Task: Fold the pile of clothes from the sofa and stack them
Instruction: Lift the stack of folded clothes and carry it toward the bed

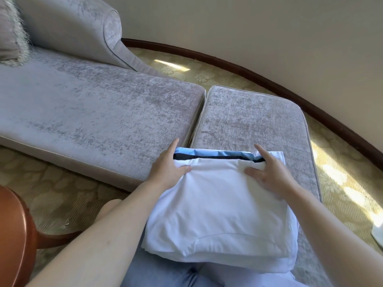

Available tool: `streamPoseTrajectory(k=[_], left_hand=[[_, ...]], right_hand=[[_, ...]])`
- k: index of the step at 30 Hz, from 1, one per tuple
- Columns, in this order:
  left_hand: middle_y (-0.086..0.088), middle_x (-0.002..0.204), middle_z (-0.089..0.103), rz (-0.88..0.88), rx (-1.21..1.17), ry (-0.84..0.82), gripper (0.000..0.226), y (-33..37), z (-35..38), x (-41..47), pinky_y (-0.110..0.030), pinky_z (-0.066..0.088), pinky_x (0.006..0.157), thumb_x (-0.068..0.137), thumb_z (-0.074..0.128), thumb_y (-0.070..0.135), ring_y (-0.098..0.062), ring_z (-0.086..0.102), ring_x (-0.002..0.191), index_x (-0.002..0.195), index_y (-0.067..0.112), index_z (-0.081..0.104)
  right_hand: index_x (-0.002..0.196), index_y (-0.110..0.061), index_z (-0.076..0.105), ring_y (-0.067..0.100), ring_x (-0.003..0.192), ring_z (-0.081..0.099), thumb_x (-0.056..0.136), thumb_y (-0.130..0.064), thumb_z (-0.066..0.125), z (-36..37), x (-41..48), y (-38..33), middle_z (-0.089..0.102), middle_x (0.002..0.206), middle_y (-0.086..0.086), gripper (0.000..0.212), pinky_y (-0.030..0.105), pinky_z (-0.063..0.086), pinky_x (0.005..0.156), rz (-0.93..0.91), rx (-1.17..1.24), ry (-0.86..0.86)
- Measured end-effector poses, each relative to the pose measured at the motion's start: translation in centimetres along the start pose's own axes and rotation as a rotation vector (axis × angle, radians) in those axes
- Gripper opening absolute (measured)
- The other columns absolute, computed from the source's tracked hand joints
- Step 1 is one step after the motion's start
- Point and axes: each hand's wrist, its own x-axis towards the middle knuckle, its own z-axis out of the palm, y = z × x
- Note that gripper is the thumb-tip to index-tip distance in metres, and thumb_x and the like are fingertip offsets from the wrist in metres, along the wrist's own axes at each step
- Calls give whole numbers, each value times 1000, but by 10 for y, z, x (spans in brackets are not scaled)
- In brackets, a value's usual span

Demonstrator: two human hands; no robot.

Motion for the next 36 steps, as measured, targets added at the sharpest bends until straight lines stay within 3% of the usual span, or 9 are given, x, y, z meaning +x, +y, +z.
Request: streamPoseTrajectory(k=[5, 10, 15, 25, 36], left_hand=[[0, 143, 40, 31, -33, 43, 93, 8, -14, -10, -28, 31, 99, 83, 75, 34, -20, 41, 132, 153, 38, 14], [0, 146, 42, 73, -81, 96, 90, 17, -34, -24, -24, 29, 100, 82, 76, 33, -17, 39, 134, 152, 34, 21], [0, 141, 47, 129, -77, 180, 79, 28, -57, -40, -23, 31, 96, 81, 77, 30, -18, 42, 131, 147, 29, 34], [2, 122, 55, 210, -35, 368, 54, 40, -126, -74, -25, 38, 87, 80, 77, 30, -14, 51, 109, 127, 26, 51], [-1, 121, 59, 297, -20, 711, 52, 58, -240, -116, -23, 38, 89, 76, 81, 25, -17, 53, 110, 122, 22, 56]], right_hand=[[148, -34, 35, 23, 121, 48, 85, -35, 72, -6, -10, -12, 52, 127, 1, 73, 27, 33, 89, -82, -43, 62], [138, -34, 51, 15, 106, 45, 89, -32, 67, -17, -23, -29, 41, 112, -10, 52, 27, 31, 87, -133, -25, 131], [120, -30, 67, 14, 94, 49, 89, -32, 66, -25, -35, -45, 46, 103, -10, 31, 31, 36, 83, -200, 5, 201], [110, -17, 68, 19, 98, 53, 88, -28, 67, -27, -52, -101, 51, 104, -8, 24, 28, 33, 80, -364, 73, 340], [106, -18, 70, 19, 96, 54, 87, -29, 69, -49, -52, -224, 50, 101, -9, 23, 26, 36, 80, -623, 201, 433]])
